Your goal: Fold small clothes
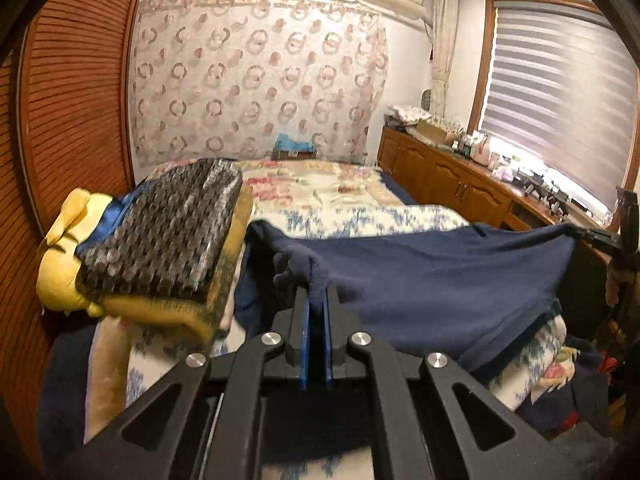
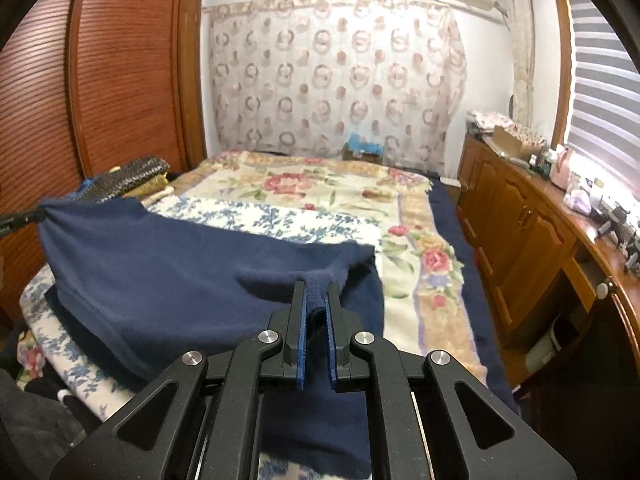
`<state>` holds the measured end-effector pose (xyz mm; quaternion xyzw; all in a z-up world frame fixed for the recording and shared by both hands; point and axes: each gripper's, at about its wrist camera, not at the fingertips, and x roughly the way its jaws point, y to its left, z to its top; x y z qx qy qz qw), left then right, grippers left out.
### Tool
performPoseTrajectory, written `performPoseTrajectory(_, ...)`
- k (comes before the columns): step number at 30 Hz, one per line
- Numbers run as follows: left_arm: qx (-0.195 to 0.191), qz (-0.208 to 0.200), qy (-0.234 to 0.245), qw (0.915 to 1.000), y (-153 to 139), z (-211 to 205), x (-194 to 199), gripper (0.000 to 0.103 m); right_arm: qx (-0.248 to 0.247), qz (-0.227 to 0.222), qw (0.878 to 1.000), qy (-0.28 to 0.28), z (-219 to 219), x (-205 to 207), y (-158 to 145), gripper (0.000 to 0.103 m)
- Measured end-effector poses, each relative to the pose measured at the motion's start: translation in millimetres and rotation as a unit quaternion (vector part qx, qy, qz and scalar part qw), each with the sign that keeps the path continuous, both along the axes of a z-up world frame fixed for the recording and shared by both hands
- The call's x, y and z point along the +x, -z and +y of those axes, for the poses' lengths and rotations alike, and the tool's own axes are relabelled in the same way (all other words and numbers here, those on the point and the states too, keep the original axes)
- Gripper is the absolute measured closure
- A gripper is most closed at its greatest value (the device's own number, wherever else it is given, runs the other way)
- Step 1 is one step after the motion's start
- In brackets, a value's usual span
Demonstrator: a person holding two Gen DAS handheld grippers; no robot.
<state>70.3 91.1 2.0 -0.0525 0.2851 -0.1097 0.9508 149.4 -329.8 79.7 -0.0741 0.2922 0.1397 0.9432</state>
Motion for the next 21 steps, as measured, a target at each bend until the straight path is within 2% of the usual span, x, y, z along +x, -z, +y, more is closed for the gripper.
performPoseTrajectory(3, 0.016, 0.033, -0.011, 0.9993, 25.6, 1.3, -7.8, 0.099, -0.022, 0.032, 0.999, -0.001, 0.1, -1.2, 23.5, 0.098)
performPoseTrajectory(6, 0.017, 0.076, -0.014, 0.9969, 57.9, 0.9, -11.8, 0.098, -0.023, 0.081, 0.996, 0.003, -4.7, 4.3, 62.6, 0.097)
performPoseTrajectory(10, 0.021, 0.100, -0.013, 0.9947, 77.2, -4.8, -16.2, 0.096, -0.012, 0.101, 0.995, 0.007, -7.5, -2.1, 87.2, 0.097)
performPoseTrajectory(17, 0.010, 0.110, -0.028, 0.9935, 84.8, 2.1, -22.9, 0.078, -0.011, 0.097, 0.995, 0.014, -4.7, -13.9, 88.2, 0.094)
performPoseTrajectory(20, 0.012, 0.116, -0.039, 0.9924, 85.8, 8.1, -23.9, 0.061, -0.010, 0.088, 0.996, 0.013, -1.7, -17.4, 83.0, 0.091)
performPoseTrajectory(21, 0.014, 0.116, -0.040, 0.9923, 86.0, 9.5, -24.2, 0.060, -0.009, 0.085, 0.996, 0.013, -0.7, -18.5, 81.5, 0.089)
